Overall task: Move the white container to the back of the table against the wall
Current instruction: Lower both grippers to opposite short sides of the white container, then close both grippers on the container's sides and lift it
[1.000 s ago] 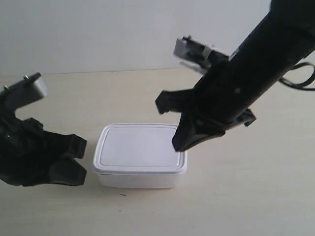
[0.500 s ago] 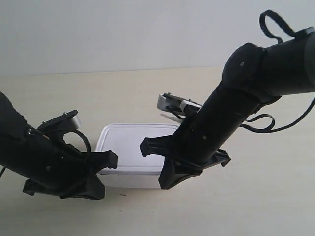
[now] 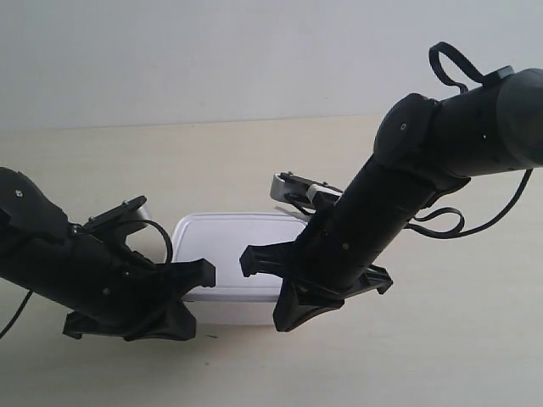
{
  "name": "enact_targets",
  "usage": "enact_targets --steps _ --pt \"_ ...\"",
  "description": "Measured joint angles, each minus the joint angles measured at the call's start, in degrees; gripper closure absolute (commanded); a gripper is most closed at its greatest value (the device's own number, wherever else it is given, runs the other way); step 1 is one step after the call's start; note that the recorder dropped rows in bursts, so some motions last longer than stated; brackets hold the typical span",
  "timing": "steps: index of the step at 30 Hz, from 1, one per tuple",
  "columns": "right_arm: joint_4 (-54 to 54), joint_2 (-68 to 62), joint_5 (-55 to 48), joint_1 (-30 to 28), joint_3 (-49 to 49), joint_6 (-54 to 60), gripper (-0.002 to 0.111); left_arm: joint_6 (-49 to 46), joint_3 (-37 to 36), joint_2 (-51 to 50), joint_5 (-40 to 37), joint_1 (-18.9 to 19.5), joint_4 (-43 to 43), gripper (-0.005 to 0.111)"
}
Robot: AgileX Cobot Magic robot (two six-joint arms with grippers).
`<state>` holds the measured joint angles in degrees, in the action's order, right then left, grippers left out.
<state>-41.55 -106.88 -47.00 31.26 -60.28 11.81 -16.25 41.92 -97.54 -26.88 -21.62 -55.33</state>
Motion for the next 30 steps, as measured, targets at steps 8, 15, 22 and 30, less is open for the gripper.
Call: enact_targets --steps 8,15,22,30 --pt "0.00 -2.73 0.53 0.00 0.00 0.00 0.108 -1.33 0.00 -1.16 1.14 0.00 -1.87 0.107" --pt "-0.23 -3.33 4.72 0.00 0.00 0.00 0.108 -2.44 0.49 -1.28 3.91 0.00 -2.00 0.107" --pt "-0.23 -3.33 7.09 0.00 0.00 0.00 0.108 -2.78 4.98 -2.90 3.71 0.00 -0.36 0.107" --pt "2.29 -3.47 13.54 0.00 0.00 -1.52 0.108 -2.88 10.87 -8.63 3.45 0.00 0.86 0.107"
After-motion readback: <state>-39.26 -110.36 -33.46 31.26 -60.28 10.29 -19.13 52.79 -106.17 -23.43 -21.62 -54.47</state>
